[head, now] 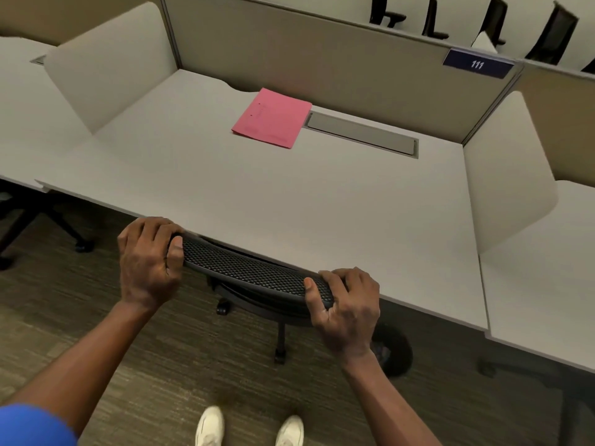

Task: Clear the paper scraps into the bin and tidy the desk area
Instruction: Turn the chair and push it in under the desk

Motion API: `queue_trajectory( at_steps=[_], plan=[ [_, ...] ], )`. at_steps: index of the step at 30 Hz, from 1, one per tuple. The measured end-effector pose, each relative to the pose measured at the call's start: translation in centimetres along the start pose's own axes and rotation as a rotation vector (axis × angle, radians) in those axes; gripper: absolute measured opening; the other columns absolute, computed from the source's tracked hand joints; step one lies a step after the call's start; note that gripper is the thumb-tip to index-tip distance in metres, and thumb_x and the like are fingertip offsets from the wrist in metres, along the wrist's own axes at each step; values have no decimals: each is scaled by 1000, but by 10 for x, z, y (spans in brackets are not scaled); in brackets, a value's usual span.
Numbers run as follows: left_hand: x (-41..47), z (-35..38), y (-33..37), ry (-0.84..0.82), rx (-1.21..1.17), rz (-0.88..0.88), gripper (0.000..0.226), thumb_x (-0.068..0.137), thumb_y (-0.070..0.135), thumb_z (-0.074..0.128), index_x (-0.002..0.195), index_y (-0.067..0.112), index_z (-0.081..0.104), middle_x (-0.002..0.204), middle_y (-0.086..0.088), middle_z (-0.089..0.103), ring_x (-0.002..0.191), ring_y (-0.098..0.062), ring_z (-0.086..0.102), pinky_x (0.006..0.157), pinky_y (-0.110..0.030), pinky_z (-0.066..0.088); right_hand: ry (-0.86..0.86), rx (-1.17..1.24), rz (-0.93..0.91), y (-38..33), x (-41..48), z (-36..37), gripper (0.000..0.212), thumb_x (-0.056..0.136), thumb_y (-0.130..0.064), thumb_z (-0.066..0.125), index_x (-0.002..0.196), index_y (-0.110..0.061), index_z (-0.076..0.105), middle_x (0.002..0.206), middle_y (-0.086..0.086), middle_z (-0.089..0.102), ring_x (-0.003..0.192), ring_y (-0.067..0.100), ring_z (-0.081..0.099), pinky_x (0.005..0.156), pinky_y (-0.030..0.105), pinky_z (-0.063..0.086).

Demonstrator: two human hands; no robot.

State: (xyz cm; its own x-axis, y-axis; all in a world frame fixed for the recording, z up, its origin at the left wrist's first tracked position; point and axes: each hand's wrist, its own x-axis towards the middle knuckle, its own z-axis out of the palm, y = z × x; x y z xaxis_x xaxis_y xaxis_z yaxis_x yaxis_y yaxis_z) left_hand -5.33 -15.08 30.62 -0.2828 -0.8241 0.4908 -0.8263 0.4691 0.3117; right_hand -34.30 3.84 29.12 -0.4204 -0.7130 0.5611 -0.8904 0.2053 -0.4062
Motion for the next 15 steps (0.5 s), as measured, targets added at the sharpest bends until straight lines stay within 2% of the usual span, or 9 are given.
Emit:
queue_trajectory(
  at_steps=[9, 15],
  plan=[
    [1, 3, -4, 22, -7, 7, 49, 100, 37, 33, 104, 7, 71, 112, -16, 68, 114, -40, 58, 99, -47, 38, 48, -32, -6, -2, -2, 3, 45, 98, -54, 59, 94, -16, 81, 88, 4, 70, 85, 23, 64, 85, 46, 52],
    [2, 2, -7, -10, 0, 20, 49, 99, 38, 32, 105, 8, 70, 112, -17, 67, 115, -39, 57, 98, -47, 38, 44, -37, 14, -6, -1, 2, 44, 99, -54, 58, 94, -17, 81, 88, 3, 70, 86, 21, 63, 80, 42, 47]
  ],
)
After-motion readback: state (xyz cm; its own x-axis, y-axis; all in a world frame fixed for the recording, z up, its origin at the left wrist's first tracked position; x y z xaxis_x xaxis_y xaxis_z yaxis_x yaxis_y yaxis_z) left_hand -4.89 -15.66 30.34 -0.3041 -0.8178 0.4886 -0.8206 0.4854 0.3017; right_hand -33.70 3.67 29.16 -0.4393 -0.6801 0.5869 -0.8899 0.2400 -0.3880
